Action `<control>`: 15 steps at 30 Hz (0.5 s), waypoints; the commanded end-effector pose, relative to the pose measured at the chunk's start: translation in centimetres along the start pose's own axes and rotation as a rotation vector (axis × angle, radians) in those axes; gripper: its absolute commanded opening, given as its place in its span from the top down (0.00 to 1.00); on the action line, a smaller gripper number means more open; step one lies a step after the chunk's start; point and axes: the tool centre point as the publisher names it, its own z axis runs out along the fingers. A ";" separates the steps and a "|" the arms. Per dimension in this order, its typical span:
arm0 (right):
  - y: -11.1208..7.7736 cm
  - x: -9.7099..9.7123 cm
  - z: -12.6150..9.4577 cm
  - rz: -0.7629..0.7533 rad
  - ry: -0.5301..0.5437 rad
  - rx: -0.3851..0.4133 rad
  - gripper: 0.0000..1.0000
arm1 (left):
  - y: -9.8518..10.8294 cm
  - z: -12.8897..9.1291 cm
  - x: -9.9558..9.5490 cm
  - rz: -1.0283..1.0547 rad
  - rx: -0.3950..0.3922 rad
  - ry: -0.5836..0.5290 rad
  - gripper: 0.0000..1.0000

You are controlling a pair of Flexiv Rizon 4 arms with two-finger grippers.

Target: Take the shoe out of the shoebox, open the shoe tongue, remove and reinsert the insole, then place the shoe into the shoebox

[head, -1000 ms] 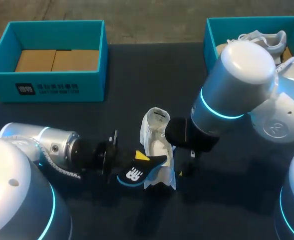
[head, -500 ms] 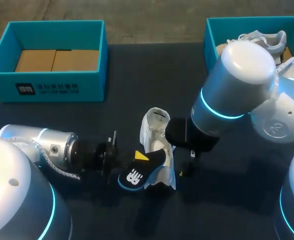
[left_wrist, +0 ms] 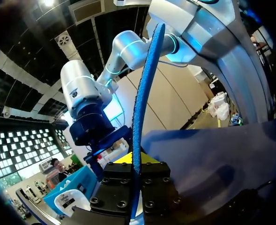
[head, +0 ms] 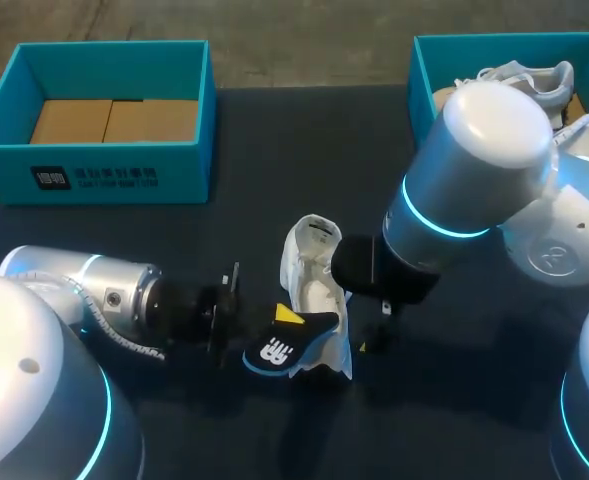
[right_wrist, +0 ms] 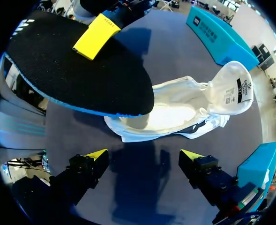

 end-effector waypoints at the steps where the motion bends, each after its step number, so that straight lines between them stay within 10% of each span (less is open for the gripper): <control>1: 0.0 0.1 0.1 0.000 -0.002 0.002 0.00 | -0.2 0.5 0.0 0.002 0.002 0.007 1.00; 15: 0.0 0.1 0.1 0.000 -0.002 0.002 0.00 | 0.1 1.6 -0.2 0.019 0.003 0.015 1.00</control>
